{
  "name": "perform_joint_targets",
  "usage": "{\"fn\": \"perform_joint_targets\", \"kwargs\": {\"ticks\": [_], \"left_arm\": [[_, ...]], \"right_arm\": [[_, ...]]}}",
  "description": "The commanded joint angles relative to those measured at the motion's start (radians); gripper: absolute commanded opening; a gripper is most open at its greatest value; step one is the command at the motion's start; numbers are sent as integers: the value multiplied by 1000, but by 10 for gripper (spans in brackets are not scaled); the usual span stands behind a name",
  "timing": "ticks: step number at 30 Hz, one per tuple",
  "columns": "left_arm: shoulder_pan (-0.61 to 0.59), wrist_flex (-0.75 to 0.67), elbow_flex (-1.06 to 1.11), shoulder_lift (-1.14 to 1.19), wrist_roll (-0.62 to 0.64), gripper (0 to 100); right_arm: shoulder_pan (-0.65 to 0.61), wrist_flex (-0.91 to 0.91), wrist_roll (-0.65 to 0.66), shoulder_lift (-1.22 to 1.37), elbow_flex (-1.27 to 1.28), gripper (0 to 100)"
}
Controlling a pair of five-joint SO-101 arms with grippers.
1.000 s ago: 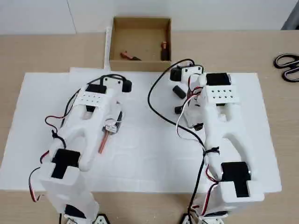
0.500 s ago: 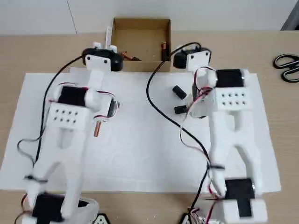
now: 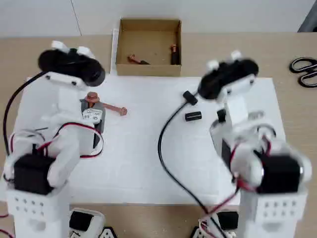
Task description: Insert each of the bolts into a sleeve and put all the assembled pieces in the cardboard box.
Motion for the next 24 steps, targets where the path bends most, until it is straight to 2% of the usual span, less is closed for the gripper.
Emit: {"fn": "perform_joint_targets", "kwargs": {"ticks": [1, 5, 7, 14, 19, 24], "left_arm": [[8, -94, 68, -44, 100, 6], [8, -183, 171, -77, 324, 6], [8, -239, 216, -91, 394, 6], [17, -417, 311, -98, 408, 6], [114, -546, 378, -98, 407, 6], [133, -597, 432, -92, 407, 6]], "right_arm": [[-12, -133, -8, -143, 137, 4], [-74, -288, -9, -269, 347, 4], [-116, -343, -9, -323, 440, 4], [-222, -466, -18, -515, 674, 5], [-259, -492, -166, -710, 865, 6], [-262, -665, -267, -940, 1083, 5]]}}
